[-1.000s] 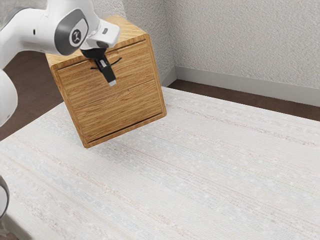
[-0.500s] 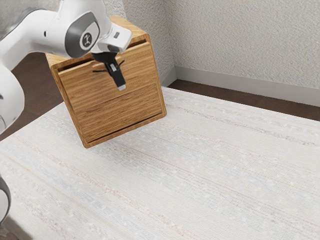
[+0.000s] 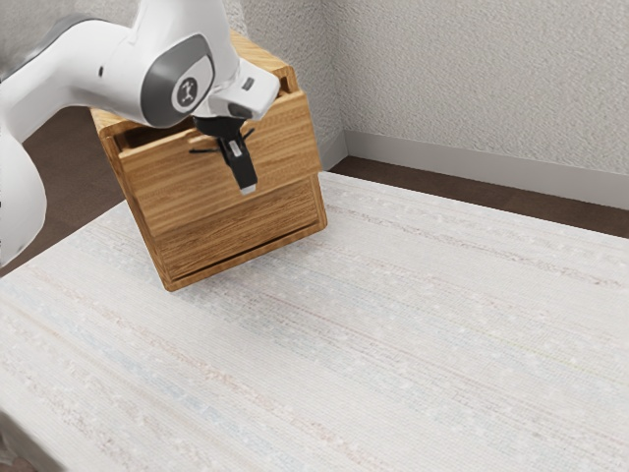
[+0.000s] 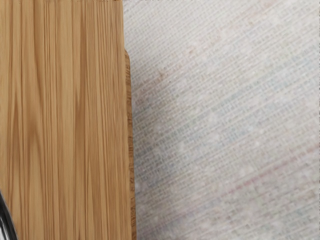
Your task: Pull the drawer handle with one arm to open the drawer
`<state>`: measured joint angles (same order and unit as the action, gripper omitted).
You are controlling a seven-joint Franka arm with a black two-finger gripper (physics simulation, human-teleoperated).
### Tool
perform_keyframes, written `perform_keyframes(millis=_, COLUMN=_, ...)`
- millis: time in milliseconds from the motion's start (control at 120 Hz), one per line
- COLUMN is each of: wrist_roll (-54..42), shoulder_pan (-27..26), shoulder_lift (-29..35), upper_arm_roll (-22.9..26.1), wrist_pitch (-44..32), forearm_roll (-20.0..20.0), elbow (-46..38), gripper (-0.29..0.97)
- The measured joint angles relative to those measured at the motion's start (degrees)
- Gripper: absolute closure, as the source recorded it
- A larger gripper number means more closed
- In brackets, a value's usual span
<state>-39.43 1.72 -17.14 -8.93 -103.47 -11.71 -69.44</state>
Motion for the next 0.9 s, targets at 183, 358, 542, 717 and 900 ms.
perform_keyframes(millis=183, wrist_roll=0.8, shoulder_pan=-3.5, shoulder_lift=1.2, upper_arm_roll=-2.8, wrist_pitch=-0.2, forearm_roll=0.1, elbow=-1.9, gripper=0.08)
perform_keyframes(millis=358, wrist_roll=1.5, shoulder_pan=-8.8, shoulder_lift=3.7, upper_arm_roll=-7.9, wrist_pitch=-1.1, forearm_roll=0.1, elbow=-5.5, gripper=0.1)
perform_keyframes(millis=542, wrist_roll=2.2, shoulder_pan=-14.4, shoulder_lift=5.2, upper_arm_roll=-13.0, wrist_pitch=-1.5, forearm_roll=0.5, elbow=-7.5, gripper=0.17)
perform_keyframes(millis=717, wrist_roll=2.9, shoulder_pan=-20.5, shoulder_lift=6.3, upper_arm_roll=-18.2, wrist_pitch=-1.6, forearm_roll=0.3, elbow=-9.5, gripper=0.14)
perform_keyframes(millis=900, wrist_roll=3.7, shoulder_pan=-24.7, shoulder_lift=8.5, upper_arm_roll=-20.7, wrist_pitch=-1.9, forearm_roll=0.1, elbow=-12.3, gripper=0.1)
